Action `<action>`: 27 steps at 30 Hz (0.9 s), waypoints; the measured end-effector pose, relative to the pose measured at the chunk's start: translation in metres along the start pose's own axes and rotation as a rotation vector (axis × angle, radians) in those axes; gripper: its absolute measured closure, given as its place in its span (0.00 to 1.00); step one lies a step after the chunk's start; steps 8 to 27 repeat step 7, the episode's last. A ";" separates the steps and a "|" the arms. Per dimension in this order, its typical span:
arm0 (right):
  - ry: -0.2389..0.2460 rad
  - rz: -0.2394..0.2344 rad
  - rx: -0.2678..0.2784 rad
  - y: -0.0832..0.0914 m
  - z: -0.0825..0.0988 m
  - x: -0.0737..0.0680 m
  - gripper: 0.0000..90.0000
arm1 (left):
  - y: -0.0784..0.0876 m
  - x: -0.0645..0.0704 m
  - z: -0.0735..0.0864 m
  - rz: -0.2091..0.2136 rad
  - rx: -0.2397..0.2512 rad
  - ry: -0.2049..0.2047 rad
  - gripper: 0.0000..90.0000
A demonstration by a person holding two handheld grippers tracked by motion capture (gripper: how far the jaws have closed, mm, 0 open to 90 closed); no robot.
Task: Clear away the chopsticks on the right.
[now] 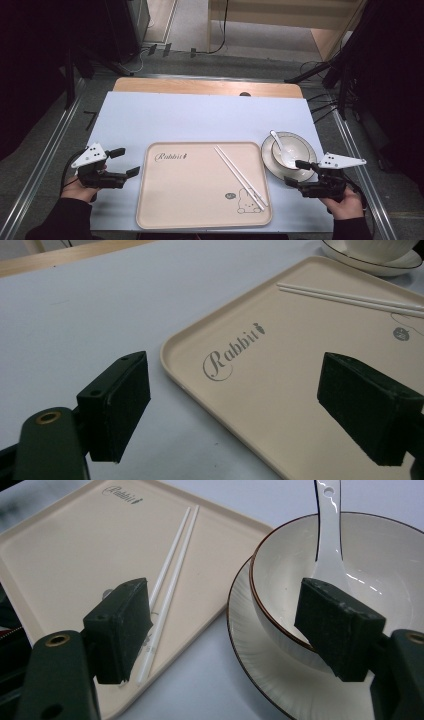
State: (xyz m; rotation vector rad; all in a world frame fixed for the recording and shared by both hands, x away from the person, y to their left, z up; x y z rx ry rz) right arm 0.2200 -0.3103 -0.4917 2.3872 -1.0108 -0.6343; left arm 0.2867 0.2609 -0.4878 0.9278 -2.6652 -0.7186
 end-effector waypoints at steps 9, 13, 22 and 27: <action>0.003 0.000 0.000 -0.001 0.000 -0.001 0.25 | 0.000 0.000 0.000 0.000 0.000 0.002 0.16; 0.003 0.000 0.000 -0.001 0.000 -0.001 0.25 | 0.000 0.000 0.000 0.000 0.000 0.002 0.16; 0.003 0.000 0.000 -0.001 0.000 -0.001 0.25 | 0.000 0.000 0.000 0.000 0.000 0.002 0.16; 0.003 0.000 0.000 -0.001 0.000 -0.001 0.25 | 0.000 0.000 0.000 0.000 0.000 0.002 0.16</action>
Point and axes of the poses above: each handheld gripper's, and its own axes: y roughly backward along the jaws, z roughly out of its underside, x roughly to its right, the point moved 3 cm from there along -y, roughly forward along the jaws, and after that the axes turned 2 degrees about -y, right-handed, at the moved point
